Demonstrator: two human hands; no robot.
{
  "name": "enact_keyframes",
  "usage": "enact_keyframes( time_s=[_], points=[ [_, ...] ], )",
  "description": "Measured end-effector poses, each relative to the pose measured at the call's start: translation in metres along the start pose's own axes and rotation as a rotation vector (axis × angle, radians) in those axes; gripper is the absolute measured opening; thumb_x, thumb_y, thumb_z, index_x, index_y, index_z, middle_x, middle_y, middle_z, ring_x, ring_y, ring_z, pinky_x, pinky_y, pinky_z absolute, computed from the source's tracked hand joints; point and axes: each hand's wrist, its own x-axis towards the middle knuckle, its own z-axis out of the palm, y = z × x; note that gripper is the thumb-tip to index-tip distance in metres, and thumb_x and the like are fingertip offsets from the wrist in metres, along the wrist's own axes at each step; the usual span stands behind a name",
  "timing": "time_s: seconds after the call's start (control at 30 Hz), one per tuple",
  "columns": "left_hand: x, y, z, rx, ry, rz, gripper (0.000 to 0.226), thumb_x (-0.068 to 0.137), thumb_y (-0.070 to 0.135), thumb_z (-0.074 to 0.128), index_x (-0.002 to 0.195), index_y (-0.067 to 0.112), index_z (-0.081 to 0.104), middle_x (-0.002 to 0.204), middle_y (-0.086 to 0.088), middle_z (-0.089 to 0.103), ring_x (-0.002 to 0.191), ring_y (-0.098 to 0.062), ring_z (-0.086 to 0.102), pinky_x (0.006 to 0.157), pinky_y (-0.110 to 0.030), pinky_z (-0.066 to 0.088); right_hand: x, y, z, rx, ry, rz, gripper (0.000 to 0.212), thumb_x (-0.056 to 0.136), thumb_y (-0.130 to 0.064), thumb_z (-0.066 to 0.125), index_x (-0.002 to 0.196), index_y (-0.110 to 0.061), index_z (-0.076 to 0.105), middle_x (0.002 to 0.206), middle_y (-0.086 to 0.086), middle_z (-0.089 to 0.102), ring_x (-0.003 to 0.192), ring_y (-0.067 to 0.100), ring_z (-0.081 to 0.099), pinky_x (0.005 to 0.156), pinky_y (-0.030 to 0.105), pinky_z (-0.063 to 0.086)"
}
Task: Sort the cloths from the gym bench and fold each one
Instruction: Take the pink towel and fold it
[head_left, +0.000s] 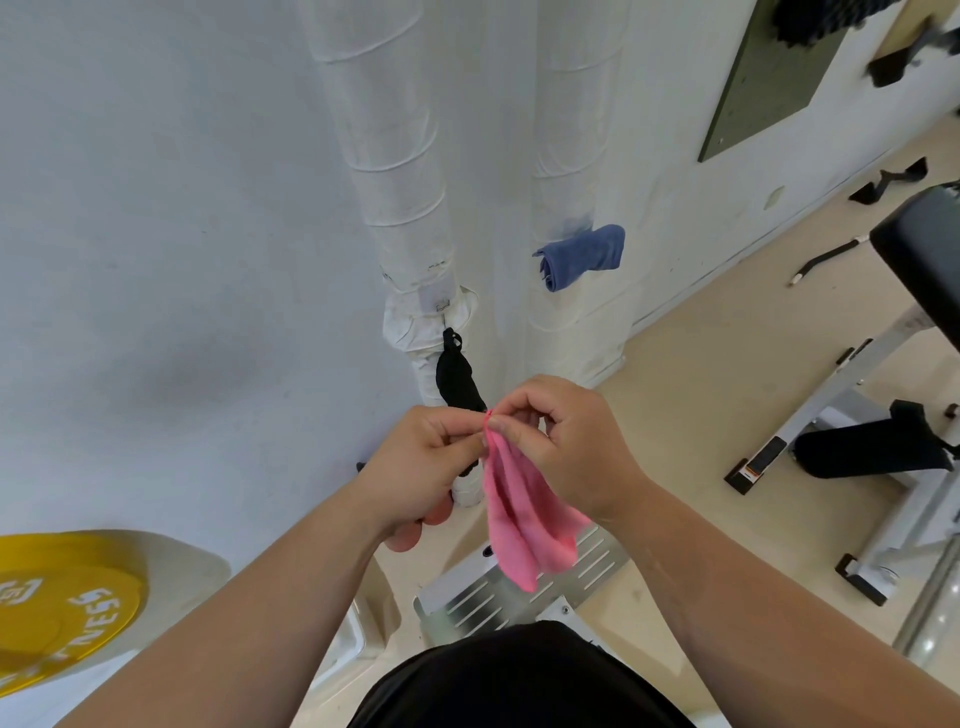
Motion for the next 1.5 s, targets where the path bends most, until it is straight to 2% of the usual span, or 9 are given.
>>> enact_keyframes(
  time_s=[0.27, 0.47, 0.63, 0.7, 0.87, 1.0, 1.17, 1.37, 1.5],
  points=[
    [0.000, 0.003, 0.004, 0.002, 0.114, 0.022, 0.024, 0.082, 0.003, 0.053, 0.087, 0.007, 0.076, 0.072, -0.016, 0.053, 0.068, -0.034, 0.036, 0.053, -0.045, 0.028, 0.001, 0.005, 0.004, 0.034, 0.016, -0.015, 0.008, 0.085, -0.010, 0.076, 0.081, -0.015, 0.071, 0.077, -0.005, 0.057, 0.074, 0.012, 0.053, 0.070, 0.015, 0.040],
    [0.002, 0.000, 0.005, 0.003, 0.141, 0.080, 0.034, 0.080, 0.042, 0.074, 0.082, 0.009, 0.074, 0.071, -0.017, 0.054, 0.064, -0.033, 0.041, 0.052, -0.045, 0.030, 0.001, 0.005, 0.009, 0.161, 0.012, 0.059, 0.011, 0.091, -0.007, 0.069, 0.082, -0.013, 0.066, 0.073, -0.006, 0.057, 0.069, 0.007, 0.049, 0.066, 0.016, 0.039],
    [0.011, 0.006, 0.003, -0.011, 0.314, 0.118, 0.028, 0.089, 0.037, 0.067, 0.090, 0.010, 0.074, 0.076, -0.016, 0.056, 0.071, -0.030, 0.049, 0.065, -0.046, 0.036, 0.000, 0.016, 0.010, 0.329, -0.128, 0.260, 0.014, 0.103, -0.016, 0.054, 0.090, -0.021, 0.060, 0.072, -0.018, 0.059, 0.070, 0.000, 0.050, 0.068, 0.015, 0.041],
    [0.015, 0.014, -0.003, -0.025, 0.413, 0.166, 0.022, 0.096, 0.025, 0.065, 0.089, 0.006, 0.072, 0.077, -0.013, 0.059, 0.072, -0.025, 0.050, 0.067, -0.042, 0.039, -0.003, 0.029, 0.012, 0.226, -0.221, 0.270, 0.001, 0.097, -0.026, 0.063, 0.097, -0.027, 0.062, 0.079, -0.008, 0.066, 0.074, 0.006, 0.056, 0.070, 0.023, 0.047],
    [0.027, 0.033, -0.038, 0.017, 0.594, 0.259, 0.023, 0.101, 0.012, 0.057, 0.081, 0.014, 0.068, 0.080, -0.002, 0.060, 0.076, -0.013, 0.051, 0.072, -0.033, 0.041, 0.006, 0.050, 0.002, -0.141, -0.280, 0.159, 0.027, 0.093, -0.026, 0.068, 0.074, -0.011, 0.056, 0.068, 0.012, 0.055, 0.067, 0.014, 0.045, 0.066, 0.035, 0.039],
    [0.031, 0.044, -0.070, 0.037, 0.742, 0.280, 0.024, 0.102, 0.013, 0.054, 0.082, 0.019, 0.065, 0.075, 0.005, 0.056, 0.071, -0.010, 0.047, 0.065, -0.028, 0.038, 0.023, 0.068, -0.023, -0.349, -0.229, -0.039, 0.028, 0.086, -0.034, 0.070, 0.063, -0.023, 0.056, 0.063, -0.003, 0.055, 0.076, 0.019, 0.049, 0.073, 0.039, 0.044],
    [0.031, 0.057, -0.102, 0.056, 0.833, 0.307, 0.023, 0.101, 0.020, 0.051, 0.083, 0.024, 0.065, 0.079, 0.004, 0.059, 0.075, -0.012, 0.050, 0.072, -0.032, 0.042, 0.048, 0.075, -0.059, -0.550, -0.165, -0.111, 0.036, 0.088, -0.053, 0.059, 0.073, -0.023, 0.072, 0.096, -0.005, 0.057, 0.091, 0.016, 0.049, 0.084, 0.035, 0.035],
    [0.033, 0.064, -0.098, 0.029, 0.810, 0.294, 0.025, 0.103, 0.011, 0.051, 0.086, 0.019, 0.069, 0.077, 0.004, 0.060, 0.073, -0.010, 0.051, 0.073, -0.029, 0.042, 0.074, 0.052, -0.103, -0.216, -0.024, 0.042, 0.019, 0.093, -0.024, 0.068, 0.077, -0.014, 0.067, 0.083, -0.003, 0.069, 0.079, 0.015, 0.062, 0.073, 0.028, 0.045],
    [0.036, 0.071, -0.083, -0.095, 0.744, 0.314, 0.022, 0.103, 0.012, 0.051, 0.094, 0.016, 0.071, 0.083, -0.001, 0.064, 0.079, -0.016, 0.053, 0.076, -0.030, 0.046, 0.084, 0.039, -0.124, 0.142, 0.113, 0.139, 0.021, 0.090, -0.007, 0.071, 0.075, 0.001, 0.059, 0.063, 0.007, 0.053, 0.065, 0.018, 0.046, 0.068, 0.036, 0.039]
  ],
)
